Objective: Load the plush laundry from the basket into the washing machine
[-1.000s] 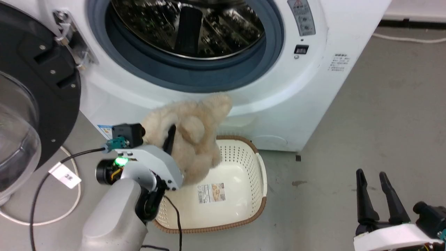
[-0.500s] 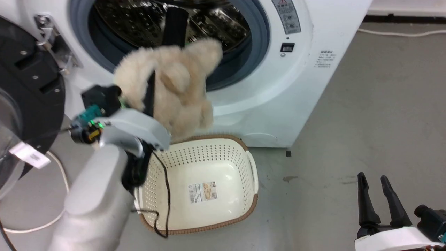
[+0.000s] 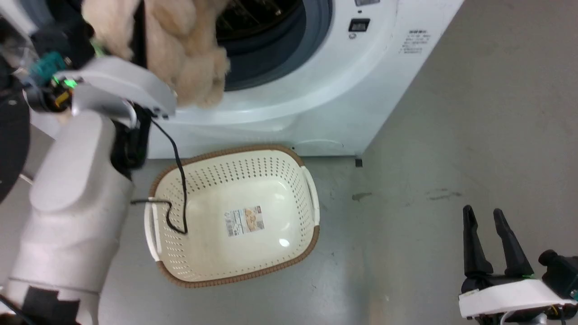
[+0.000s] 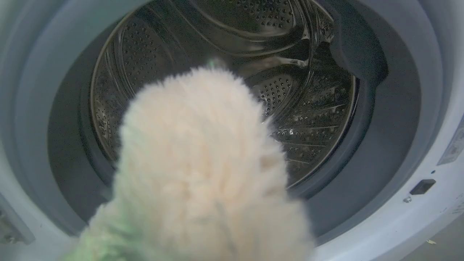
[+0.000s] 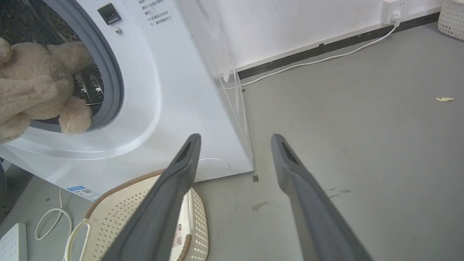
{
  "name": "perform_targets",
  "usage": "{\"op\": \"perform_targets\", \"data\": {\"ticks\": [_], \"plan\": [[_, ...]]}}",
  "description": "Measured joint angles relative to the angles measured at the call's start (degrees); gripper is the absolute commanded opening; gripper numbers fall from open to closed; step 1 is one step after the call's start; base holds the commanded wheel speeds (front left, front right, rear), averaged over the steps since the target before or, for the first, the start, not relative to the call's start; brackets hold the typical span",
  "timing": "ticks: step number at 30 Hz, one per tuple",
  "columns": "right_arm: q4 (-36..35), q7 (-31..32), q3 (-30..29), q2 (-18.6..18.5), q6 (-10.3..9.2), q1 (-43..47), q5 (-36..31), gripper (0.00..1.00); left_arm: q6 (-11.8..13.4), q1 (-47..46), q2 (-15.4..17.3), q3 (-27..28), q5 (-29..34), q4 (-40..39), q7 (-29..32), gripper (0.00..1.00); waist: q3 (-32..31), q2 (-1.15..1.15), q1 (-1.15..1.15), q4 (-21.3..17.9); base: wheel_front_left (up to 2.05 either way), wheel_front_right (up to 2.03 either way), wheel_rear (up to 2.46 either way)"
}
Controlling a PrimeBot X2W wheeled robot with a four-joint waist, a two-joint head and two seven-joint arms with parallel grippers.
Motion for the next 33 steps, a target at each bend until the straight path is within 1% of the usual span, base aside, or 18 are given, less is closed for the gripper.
{"op": "perform_targets", "data": {"ticks": [14, 23, 33], "plan": [[-2.00, 0.00, 1.49, 0.00, 0.00, -2.82, 0.86, 1.00, -1.15, -12.52, 2.02, 0.48, 1.69, 4.02, -1.43, 0.00, 7.88, 0.00, 0.00, -4.11, 0.00, 0.00, 0.00], [-3.57, 0.00, 2.82, 0.00, 0.00, -3.27, 1.94, 1.00, -1.48, -19.85, 5.45, 0.59, 3.18, 6.04, -1.26, 0.00, 12.43, 0.00, 0.00, -7.86, 0.00, 0.00, 0.00], [-6.02, 0.00, 4.22, 0.00, 0.00, -3.50, 3.45, 1.00, -1.38, -26.49, 9.48, 0.83, 4.99, 5.72, -0.89, 0.00, 17.88, 0.00, 0.00, -12.70, 0.00, 0.00, 0.00]]}}
